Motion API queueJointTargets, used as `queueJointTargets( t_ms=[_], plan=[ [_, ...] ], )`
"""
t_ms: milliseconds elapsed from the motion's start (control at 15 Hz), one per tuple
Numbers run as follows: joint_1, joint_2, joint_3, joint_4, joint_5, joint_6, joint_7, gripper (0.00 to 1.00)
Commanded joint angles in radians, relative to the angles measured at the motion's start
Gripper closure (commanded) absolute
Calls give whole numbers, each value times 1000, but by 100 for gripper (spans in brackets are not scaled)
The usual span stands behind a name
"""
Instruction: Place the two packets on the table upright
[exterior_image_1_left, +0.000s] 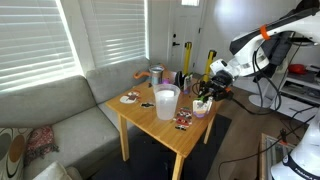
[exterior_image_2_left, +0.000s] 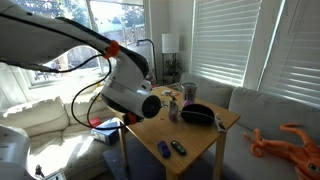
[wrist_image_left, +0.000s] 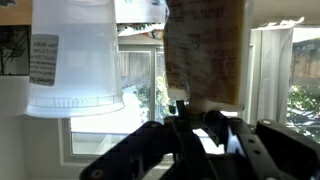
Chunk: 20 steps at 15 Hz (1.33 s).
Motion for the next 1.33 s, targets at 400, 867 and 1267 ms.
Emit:
queueJointTargets(
  t_ms=[400, 867, 1267],
  plan=[
    [-49, 18, 5, -83, 169, -60, -92, 94],
    [-60, 40, 9, -95, 190, -58, -104, 50],
    [-69, 49, 8, -93, 181, -55, -100, 11]
  ],
)
